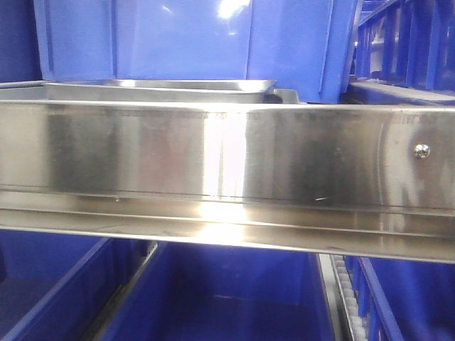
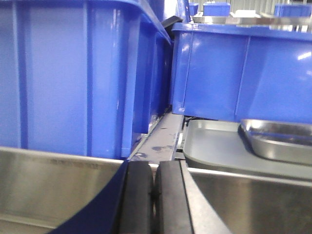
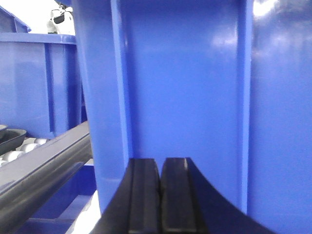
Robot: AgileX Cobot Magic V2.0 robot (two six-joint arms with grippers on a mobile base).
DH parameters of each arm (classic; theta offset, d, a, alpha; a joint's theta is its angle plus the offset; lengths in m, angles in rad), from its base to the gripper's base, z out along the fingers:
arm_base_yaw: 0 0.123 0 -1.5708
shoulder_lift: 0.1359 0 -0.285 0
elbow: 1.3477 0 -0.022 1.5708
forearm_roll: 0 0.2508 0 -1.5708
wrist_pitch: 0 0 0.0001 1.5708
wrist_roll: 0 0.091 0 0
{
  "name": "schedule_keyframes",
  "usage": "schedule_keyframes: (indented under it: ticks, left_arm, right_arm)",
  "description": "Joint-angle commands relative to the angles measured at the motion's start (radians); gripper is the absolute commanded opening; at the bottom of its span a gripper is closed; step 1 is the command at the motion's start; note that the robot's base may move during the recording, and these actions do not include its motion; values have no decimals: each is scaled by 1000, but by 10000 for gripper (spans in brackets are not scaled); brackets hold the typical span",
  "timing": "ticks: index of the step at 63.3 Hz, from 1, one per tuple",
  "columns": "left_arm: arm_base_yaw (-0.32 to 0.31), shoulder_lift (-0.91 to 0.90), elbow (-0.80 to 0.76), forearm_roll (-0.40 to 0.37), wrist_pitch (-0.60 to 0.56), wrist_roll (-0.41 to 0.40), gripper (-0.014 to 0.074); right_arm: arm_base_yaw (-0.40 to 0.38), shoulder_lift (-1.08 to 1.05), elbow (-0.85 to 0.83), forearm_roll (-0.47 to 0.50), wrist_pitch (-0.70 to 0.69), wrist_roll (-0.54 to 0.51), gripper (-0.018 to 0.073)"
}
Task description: Stack silver trays without gaps
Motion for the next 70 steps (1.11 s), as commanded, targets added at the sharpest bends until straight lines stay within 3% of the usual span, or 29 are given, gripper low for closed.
schedule_keyframes:
  ticks: [1, 25, 40, 57, 70]
  left_arm:
    - [0, -5, -2, 33, -22, -64, -6]
    - [0, -5, -2, 35, -13, -49, -6]
    - [0, -5, -2, 35, -13, 26, -6]
    - [0, -5, -2, -51, -13, 26, -6]
    - [0, -5, -2, -54, -13, 26, -6]
  right_arm:
    - [-5, 0, 0, 2, -26, -1, -79]
    - [-5, 0, 0, 2, -26, -1, -79]
    - [-5, 0, 0, 2, -26, -1, -79]
    - [-5, 0, 0, 2, -26, -1, -79]
    - [-5, 0, 0, 2, -26, -1, -79]
